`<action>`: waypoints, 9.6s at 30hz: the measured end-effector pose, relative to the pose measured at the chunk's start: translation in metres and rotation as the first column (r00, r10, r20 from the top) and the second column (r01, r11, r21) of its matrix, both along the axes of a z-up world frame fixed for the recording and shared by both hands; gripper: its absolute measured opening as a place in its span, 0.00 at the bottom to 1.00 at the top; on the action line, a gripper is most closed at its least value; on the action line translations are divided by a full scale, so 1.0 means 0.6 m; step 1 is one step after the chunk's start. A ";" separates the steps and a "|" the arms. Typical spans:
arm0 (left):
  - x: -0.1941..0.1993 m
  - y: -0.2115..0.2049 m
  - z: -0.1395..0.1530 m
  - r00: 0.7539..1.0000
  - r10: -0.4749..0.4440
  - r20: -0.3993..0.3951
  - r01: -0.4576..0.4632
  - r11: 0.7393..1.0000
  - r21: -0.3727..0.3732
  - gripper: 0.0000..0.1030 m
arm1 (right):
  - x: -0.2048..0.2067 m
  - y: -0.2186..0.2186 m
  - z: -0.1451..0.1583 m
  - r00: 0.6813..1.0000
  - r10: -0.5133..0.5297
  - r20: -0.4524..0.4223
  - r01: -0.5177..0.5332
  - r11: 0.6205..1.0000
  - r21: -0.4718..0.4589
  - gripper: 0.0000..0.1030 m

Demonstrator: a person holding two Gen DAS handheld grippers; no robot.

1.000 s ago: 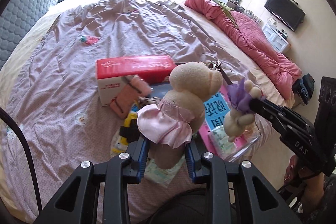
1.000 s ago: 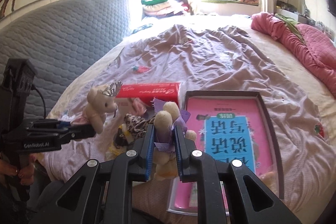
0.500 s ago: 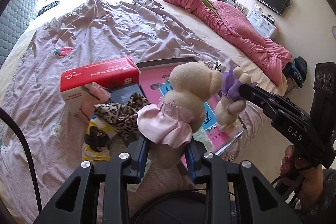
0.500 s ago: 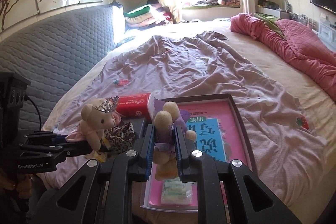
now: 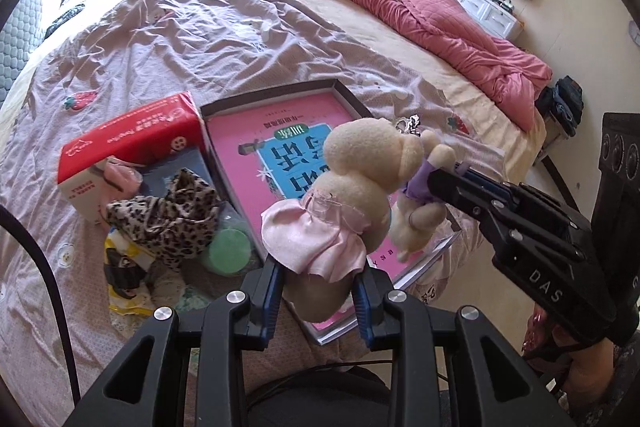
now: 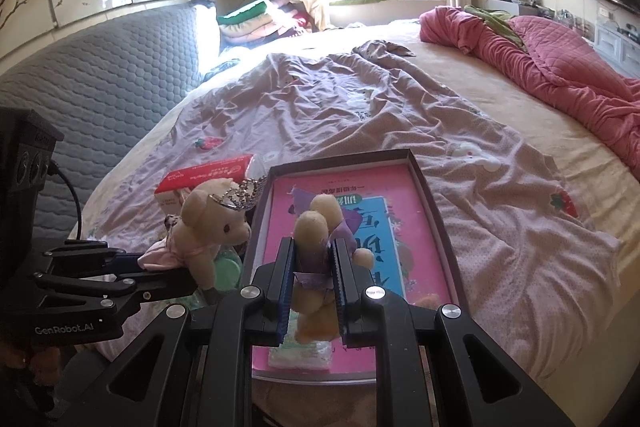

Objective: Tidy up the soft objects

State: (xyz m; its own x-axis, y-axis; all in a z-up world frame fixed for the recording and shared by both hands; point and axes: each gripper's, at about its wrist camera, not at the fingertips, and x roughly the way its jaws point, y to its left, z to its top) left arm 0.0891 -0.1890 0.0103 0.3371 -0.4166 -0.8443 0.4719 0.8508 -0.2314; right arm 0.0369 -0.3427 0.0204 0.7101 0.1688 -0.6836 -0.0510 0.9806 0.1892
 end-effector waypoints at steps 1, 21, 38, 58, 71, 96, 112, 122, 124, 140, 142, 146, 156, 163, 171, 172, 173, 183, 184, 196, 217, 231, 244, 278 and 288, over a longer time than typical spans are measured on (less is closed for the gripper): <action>0.002 -0.005 -0.006 1.000 0.000 -0.004 0.001 1.000 0.005 0.31 | -0.001 -0.002 -0.005 1.000 -0.002 -0.006 0.002 1.000 0.002 0.18; 0.033 -0.064 -0.092 0.996 -0.012 -0.087 0.019 0.996 0.083 0.30 | 0.005 -0.031 -0.074 0.993 -0.024 -0.111 0.025 1.000 0.005 0.18; 0.044 -0.039 -0.094 0.993 0.011 -0.114 -0.005 0.999 0.051 0.30 | 0.040 0.019 -0.114 0.987 0.040 -0.153 -0.046 0.998 -0.038 0.19; 0.035 -0.023 -0.079 0.995 -0.002 -0.099 0.005 0.999 0.032 0.30 | 0.052 0.019 -0.144 0.977 0.020 -0.214 -0.029 0.999 -0.036 0.22; 0.026 -0.025 -0.067 0.997 0.002 -0.076 0.002 0.999 0.047 0.30 | 0.039 0.004 -0.126 0.978 -0.012 -0.210 0.013 1.000 0.004 0.31; -0.010 -0.016 -0.045 0.999 0.014 -0.031 -0.010 0.994 0.109 0.45 | 0.014 -0.003 -0.083 0.984 -0.070 -0.163 0.064 0.997 -0.039 0.50; -0.029 0.032 -0.024 0.997 0.075 -0.001 -0.074 0.991 0.112 0.52 | -0.001 0.019 -0.049 0.992 -0.052 -0.115 0.046 0.998 -0.051 0.57; -0.037 0.061 -0.013 0.994 0.108 0.012 -0.109 0.988 0.110 0.56 | -0.006 0.042 -0.025 0.996 -0.034 -0.080 0.028 0.997 -0.068 0.61; -0.038 0.070 -0.012 0.993 0.115 0.013 -0.115 0.987 0.111 0.57 | -0.005 0.046 -0.022 0.997 -0.030 -0.076 0.025 0.997 -0.073 0.62; -0.035 0.185 -0.015 0.968 0.251 -0.020 -0.249 0.966 0.067 0.57 | -0.005 0.093 -0.007 0.998 0.030 -0.061 -0.036 0.993 -0.108 0.64; -0.034 0.200 -0.014 0.964 0.265 -0.018 -0.264 0.962 0.065 0.57 | -0.004 0.097 -0.007 0.997 0.037 -0.062 -0.044 0.993 -0.108 0.64; -0.033 0.228 -0.016 0.955 0.295 -0.020 -0.294 0.954 0.060 0.57 | -0.002 0.111 -0.008 0.996 0.059 -0.065 -0.066 0.991 -0.118 0.64; -0.027 0.286 -0.032 0.932 0.359 -0.043 -0.357 0.932 0.061 0.57 | 0.003 0.145 -0.015 0.990 0.116 -0.077 -0.126 0.982 -0.137 0.65; -0.018 0.304 -0.045 0.925 0.374 -0.067 -0.371 0.927 0.048 0.57 | 0.017 0.180 -0.026 0.980 0.175 -0.093 -0.187 0.970 -0.154 0.65; 0.018 0.305 -0.072 0.929 0.357 -0.098 -0.355 0.934 0.033 0.63 | 0.064 0.238 -0.061 0.958 0.255 -0.131 -0.280 0.932 -0.230 0.70; 0.024 0.303 -0.079 0.931 0.352 -0.103 -0.350 0.936 0.031 0.63 | 0.070 0.244 -0.066 0.955 0.264 -0.137 -0.291 0.926 -0.239 0.70; 0.029 0.301 -0.084 0.931 0.348 -0.109 -0.346 0.937 0.033 0.63 | 0.075 0.249 -0.070 0.951 0.272 -0.145 -0.301 0.922 -0.244 0.70; 0.075 0.286 -0.131 0.935 0.315 -0.163 -0.314 0.949 0.037 0.63 | 0.127 0.281 -0.100 0.935 0.304 -0.184 -0.347 0.895 -0.281 0.71; 0.077 0.284 -0.134 0.936 0.311 -0.164 -0.310 0.950 0.036 0.63 | 0.133 0.283 -0.102 0.935 0.304 -0.186 -0.347 0.895 -0.282 0.71; 0.105 0.279 -0.165 0.933 0.298 -0.199 -0.299 0.954 0.027 0.63 | 0.166 0.309 -0.120 0.915 0.354 -0.193 -0.400 0.854 -0.333 0.63; 0.125 0.278 -0.183 0.925 0.310 -0.221 -0.332 0.941 -0.072 0.47 | 0.151 0.263 -0.084 0.921 0.365 -0.134 -0.378 0.921 -0.091 0.10; 0.093 0.265 -0.074 0.953 0.288 -0.091 -0.299 0.945 -0.136 0.37 | 0.121 0.224 0.007 0.944 0.329 -0.005 -0.328 0.941 -0.079 0.10; 0.063 0.212 0.030 0.970 0.241 0.011 -0.236 0.957 -0.168 0.37 | 0.077 0.148 0.081 0.967 0.234 0.103 -0.229 0.972 -0.061 0.10; 0.028 0.023 0.018 0.999 0.040 -0.030 -0.043 0.992 -0.118 0.37 | 0.023 -0.023 0.035 0.998 0.034 0.044 -0.034 0.999 0.018 0.10; 0.031 -0.006 -0.009 0.997 0.007 -0.072 -0.015 0.995 -0.101 0.37 | 0.026 -0.036 0.010 1.000 0.023 0.016 -0.024 0.999 0.041 0.10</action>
State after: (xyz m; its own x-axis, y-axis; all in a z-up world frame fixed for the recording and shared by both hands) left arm 0.1076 -0.1928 0.0046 0.2826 -0.4981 -0.8198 0.4417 0.8262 -0.3497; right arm 0.0523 -0.3646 0.0262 0.7159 0.2133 -0.6649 -0.0771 0.9705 0.2283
